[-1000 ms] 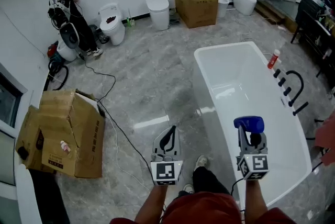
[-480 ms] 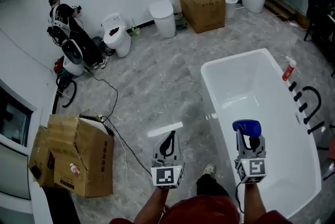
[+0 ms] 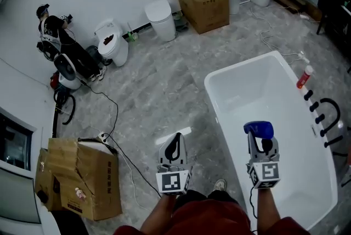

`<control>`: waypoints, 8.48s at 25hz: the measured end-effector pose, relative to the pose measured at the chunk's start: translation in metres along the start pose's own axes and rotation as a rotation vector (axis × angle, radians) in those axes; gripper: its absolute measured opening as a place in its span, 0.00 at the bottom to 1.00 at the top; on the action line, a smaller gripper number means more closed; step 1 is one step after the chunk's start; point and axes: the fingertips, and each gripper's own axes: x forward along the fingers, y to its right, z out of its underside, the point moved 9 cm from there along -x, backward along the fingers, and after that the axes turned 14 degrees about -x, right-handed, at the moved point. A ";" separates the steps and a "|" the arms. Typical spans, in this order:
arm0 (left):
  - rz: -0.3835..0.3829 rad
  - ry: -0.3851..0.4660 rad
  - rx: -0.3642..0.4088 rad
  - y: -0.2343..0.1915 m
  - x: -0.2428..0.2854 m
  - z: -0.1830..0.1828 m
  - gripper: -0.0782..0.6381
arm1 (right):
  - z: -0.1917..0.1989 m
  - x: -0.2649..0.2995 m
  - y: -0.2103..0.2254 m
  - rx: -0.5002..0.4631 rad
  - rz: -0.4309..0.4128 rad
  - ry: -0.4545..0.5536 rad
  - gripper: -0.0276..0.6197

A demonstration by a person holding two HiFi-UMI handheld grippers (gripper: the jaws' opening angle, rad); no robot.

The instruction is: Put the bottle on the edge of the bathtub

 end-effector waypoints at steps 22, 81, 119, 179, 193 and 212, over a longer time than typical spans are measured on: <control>0.174 0.061 -0.035 -0.234 0.219 -0.037 0.12 | -0.085 0.277 -0.104 -0.075 0.079 -0.058 0.25; 0.985 -0.063 -0.030 0.014 0.812 0.003 0.12 | 0.023 0.499 0.236 0.142 0.892 -0.283 0.25; 1.415 -0.438 0.130 0.284 0.991 0.270 0.12 | 0.327 0.545 0.432 0.452 1.197 -0.608 0.25; 1.336 -0.442 0.093 0.260 0.964 0.222 0.12 | 0.321 0.549 0.382 0.511 1.171 -0.582 0.42; 1.345 -0.392 0.061 0.213 0.901 0.116 0.12 | 0.134 0.477 0.328 0.316 1.259 -0.424 0.42; 1.390 -0.201 0.019 0.160 0.850 -0.008 0.12 | -0.006 0.430 0.290 0.059 1.301 -0.368 0.41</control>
